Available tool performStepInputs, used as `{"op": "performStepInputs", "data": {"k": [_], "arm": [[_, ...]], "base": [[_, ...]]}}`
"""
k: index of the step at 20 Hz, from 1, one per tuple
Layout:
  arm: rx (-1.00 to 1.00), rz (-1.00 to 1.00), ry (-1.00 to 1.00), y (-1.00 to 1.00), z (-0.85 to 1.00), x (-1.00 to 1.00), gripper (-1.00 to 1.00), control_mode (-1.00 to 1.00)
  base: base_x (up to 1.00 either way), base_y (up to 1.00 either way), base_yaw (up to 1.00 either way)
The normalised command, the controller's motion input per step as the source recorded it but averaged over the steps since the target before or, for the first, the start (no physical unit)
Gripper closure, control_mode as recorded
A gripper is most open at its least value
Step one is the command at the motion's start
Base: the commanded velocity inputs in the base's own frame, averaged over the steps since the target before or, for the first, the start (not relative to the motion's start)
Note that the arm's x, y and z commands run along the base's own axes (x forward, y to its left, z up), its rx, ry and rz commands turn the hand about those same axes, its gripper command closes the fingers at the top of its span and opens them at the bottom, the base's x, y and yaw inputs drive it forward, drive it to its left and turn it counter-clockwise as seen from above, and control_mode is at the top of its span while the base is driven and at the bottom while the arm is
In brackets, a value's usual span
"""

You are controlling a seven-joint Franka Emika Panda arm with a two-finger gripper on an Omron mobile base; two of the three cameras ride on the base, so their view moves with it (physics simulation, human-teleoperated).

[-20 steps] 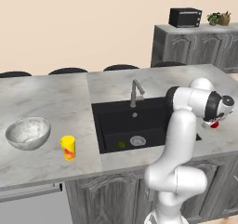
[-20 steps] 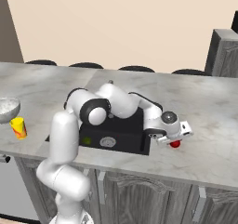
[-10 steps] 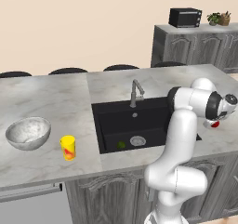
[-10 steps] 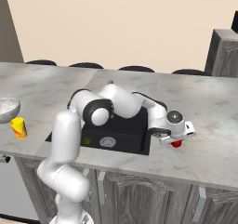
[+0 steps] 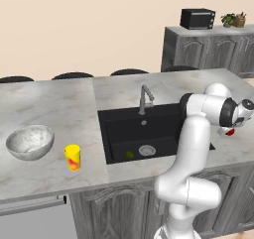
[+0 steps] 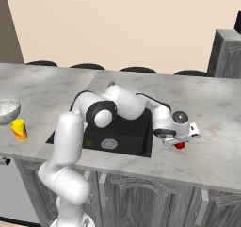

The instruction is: Remove the lime and apple from the sink. Then move the bowl and cup from the counter to the sink for washing.

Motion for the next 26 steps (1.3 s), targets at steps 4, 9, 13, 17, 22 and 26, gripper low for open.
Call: {"op": "performStepInputs", "data": {"k": [4, 9, 13, 17, 22, 26], "arm": [[0.00, 0.00, 0.03, -0.01, -0.06, 0.00, -1.00, -1.00], [0.00, 0.00, 0.04, 0.00, 0.00, 0.00, -1.00, -1.00], [0.03, 0.00, 0.05, 0.00, 0.08, 0.00, -1.00, -1.00], [0.06, 0.00, 0.04, 0.04, 0.14, 0.00, -1.00, -1.00], [0.06, 0.00, 0.06, 0.04, 0.15, 0.00, -1.00, -1.00], [0.05, 0.00, 0.05, 0.04, 0.16, 0.00, -1.00, -1.00]], "base": [[0.00, 0.00, 0.00], [0.00, 0.00, 0.00], [0.00, 0.00, 0.00], [0.00, 0.00, 0.00], [0.00, 0.00, 0.00], [0.00, 0.00, 0.00]]}}
